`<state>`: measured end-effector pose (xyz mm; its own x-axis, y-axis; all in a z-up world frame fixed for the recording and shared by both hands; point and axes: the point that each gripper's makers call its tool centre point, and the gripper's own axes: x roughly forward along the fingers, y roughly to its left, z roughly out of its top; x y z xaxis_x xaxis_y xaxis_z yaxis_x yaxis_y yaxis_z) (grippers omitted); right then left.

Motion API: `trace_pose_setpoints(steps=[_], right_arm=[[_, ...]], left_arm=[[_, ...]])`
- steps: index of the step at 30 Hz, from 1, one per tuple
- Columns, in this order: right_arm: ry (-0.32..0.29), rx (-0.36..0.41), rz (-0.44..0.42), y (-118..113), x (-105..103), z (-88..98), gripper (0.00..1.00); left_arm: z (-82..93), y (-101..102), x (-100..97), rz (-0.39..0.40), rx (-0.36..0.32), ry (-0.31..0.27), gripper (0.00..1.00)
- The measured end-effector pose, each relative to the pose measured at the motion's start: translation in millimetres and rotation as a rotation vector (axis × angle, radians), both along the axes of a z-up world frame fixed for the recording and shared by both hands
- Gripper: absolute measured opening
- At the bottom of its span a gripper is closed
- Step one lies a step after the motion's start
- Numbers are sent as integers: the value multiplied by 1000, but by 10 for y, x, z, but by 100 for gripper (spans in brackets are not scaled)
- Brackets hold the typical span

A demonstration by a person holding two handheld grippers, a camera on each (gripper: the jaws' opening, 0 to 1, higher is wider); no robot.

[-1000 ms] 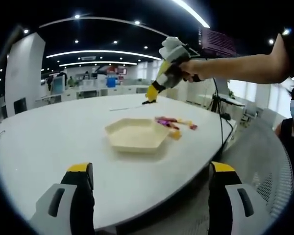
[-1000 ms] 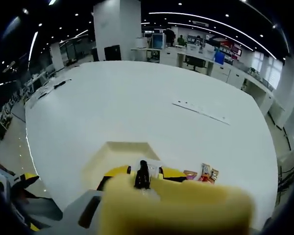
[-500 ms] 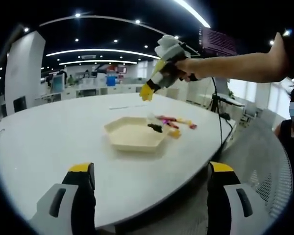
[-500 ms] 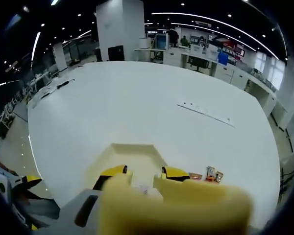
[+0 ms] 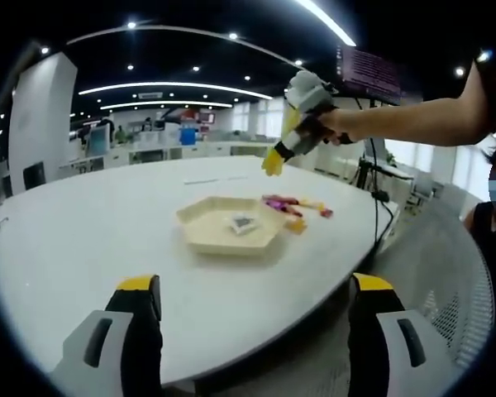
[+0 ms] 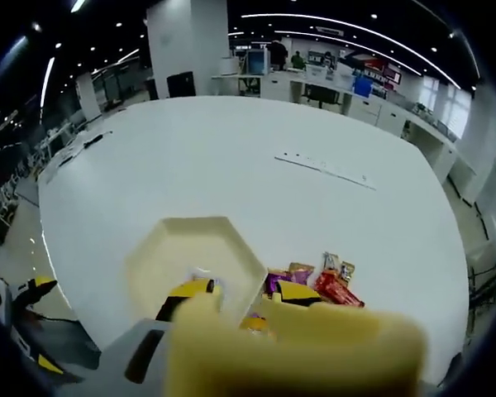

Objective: Place the target food into the container with the food tongs after gripping and lifting it, then release it inside without dropping or visibly crushing the food.

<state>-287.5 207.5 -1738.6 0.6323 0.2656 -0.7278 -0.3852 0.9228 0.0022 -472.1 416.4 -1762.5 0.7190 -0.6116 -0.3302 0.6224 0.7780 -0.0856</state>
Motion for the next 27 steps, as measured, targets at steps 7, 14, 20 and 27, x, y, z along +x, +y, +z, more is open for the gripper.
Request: trace_pose_setpoints(steps=[7, 14, 20, 27], right_arm=[[33, 11, -28, -136, -118, -195, 28], [63, 8, -37, -240, -240, -405, 28], [86, 11, -48, -285, -316, -566, 29], [85, -7, -43, -279, -348, -677, 29]], left_arm=[[-14, -3, -4, -2, 3, 8, 89], [-27, -16, -17, -11, 2, 18, 88], [-37, -22, -25, -16, 5, 23, 86], [-8, -3, -10, 2, -5, 6, 87]])
